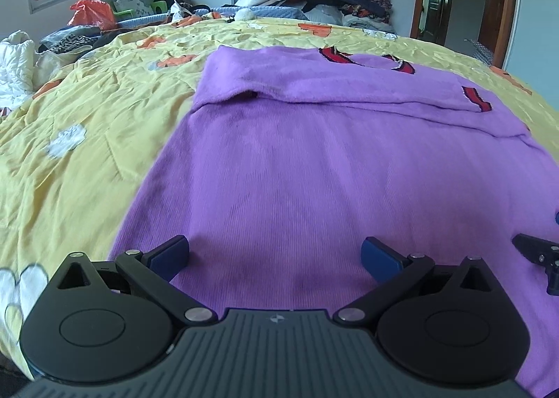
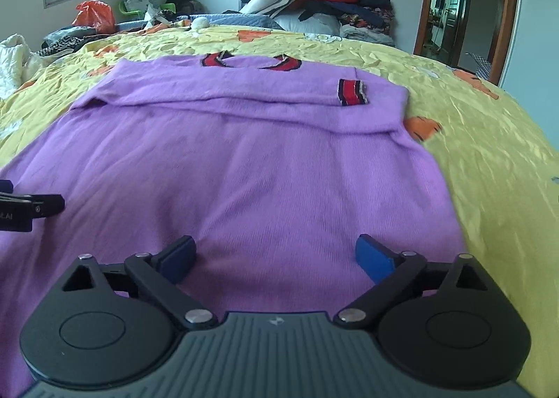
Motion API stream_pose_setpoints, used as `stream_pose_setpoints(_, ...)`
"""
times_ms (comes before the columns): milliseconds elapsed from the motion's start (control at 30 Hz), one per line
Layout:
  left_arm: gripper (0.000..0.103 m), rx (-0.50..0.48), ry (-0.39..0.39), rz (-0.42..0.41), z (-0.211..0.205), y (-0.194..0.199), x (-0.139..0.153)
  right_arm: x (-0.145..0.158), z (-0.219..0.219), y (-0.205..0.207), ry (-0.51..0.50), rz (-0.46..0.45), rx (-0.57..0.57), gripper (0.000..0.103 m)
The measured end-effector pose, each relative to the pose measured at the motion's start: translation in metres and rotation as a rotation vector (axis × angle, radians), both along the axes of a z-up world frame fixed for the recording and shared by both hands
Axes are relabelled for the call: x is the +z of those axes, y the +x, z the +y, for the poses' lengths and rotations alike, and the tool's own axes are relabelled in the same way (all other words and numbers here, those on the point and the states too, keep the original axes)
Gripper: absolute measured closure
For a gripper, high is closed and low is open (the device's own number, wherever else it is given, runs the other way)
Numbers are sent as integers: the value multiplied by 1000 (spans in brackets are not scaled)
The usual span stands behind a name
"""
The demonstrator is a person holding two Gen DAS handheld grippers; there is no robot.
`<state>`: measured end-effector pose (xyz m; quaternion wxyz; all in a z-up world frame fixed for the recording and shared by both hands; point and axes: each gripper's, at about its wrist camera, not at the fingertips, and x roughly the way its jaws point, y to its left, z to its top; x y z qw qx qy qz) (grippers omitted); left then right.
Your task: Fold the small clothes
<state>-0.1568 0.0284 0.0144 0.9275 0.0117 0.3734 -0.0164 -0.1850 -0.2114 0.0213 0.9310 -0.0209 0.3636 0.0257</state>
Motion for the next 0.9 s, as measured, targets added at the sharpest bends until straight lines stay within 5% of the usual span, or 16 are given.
stream_pose_setpoints(600,0,-10,-1,-28,15,-53,2,1,0,-65,-15,-9,76,0)
stream_pose_setpoints(900,0,-32,-14,-88,-5,21,22,28,12,-10,-58,-87,111,0)
